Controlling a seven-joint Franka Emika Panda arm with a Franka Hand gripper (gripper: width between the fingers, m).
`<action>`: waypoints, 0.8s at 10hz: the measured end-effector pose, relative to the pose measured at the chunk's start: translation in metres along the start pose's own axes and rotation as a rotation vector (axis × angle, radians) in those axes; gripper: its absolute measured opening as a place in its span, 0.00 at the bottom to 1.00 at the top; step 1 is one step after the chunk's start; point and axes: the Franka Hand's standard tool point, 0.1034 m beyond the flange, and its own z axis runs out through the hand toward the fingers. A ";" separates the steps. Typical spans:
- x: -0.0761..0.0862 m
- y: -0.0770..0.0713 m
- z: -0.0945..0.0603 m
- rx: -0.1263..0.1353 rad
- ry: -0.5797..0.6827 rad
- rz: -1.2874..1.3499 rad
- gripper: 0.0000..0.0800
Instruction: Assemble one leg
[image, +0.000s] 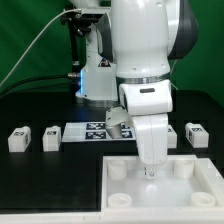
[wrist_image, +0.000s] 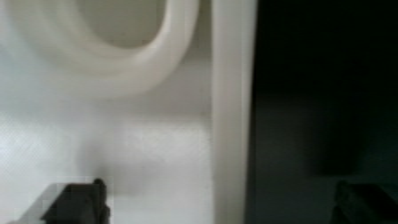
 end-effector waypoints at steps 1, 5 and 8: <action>0.000 0.000 0.000 0.000 0.000 0.000 0.81; -0.001 0.000 0.000 0.000 0.000 0.002 0.81; 0.020 -0.007 -0.040 -0.046 -0.008 0.185 0.81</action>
Offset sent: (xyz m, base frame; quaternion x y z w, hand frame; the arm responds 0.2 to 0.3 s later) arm 0.0000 0.0000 0.0000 0.0000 0.0000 0.0000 1.0000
